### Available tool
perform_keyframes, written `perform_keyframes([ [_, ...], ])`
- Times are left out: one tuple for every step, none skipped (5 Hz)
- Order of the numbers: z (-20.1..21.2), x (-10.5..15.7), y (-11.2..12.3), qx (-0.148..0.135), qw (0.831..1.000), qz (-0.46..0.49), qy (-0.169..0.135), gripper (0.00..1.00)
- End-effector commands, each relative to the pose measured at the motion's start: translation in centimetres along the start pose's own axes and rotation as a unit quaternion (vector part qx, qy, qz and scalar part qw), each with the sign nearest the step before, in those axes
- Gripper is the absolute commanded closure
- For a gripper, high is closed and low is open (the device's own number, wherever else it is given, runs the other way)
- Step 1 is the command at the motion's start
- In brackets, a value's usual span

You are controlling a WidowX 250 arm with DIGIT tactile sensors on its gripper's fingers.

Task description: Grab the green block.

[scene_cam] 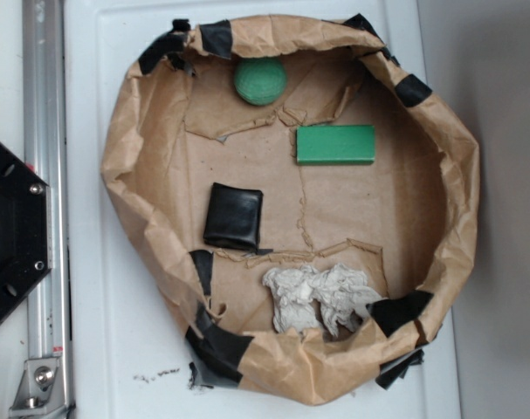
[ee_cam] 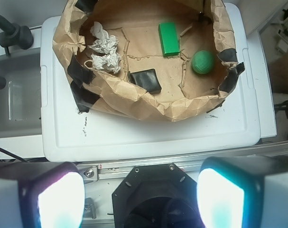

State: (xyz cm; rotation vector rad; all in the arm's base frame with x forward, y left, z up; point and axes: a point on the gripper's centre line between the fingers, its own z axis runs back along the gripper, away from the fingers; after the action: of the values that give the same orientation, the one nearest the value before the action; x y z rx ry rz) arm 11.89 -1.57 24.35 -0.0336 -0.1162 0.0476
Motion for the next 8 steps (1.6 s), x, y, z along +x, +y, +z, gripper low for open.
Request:
perform_keyframes([
  [0.0, 0.0, 0.0, 0.000, 1.000, 0.000, 0.000, 0.00],
  [-4.1, 4.6, 1.9, 0.046, 0.997, -0.022, -0.064, 0.00],
  [-6.9, 8.8, 2.7, 0.054, 0.990, -0.068, -0.112, 0.00],
  [-11.1, 11.7, 3.6, 0.032, 0.991, -0.075, -0.108, 0.00],
  [-14.2, 13.3, 4.3, 0.040, 0.992, -0.078, -0.094, 0.00],
  [-18.2, 16.1, 5.9, 0.039, 0.994, -0.068, -0.077, 0.00],
  [-21.7, 18.7, 6.5, 0.038, 0.996, -0.060, -0.060, 0.00],
  [-24.1, 19.9, 6.9, 0.038, 0.996, -0.063, -0.049, 0.00],
])
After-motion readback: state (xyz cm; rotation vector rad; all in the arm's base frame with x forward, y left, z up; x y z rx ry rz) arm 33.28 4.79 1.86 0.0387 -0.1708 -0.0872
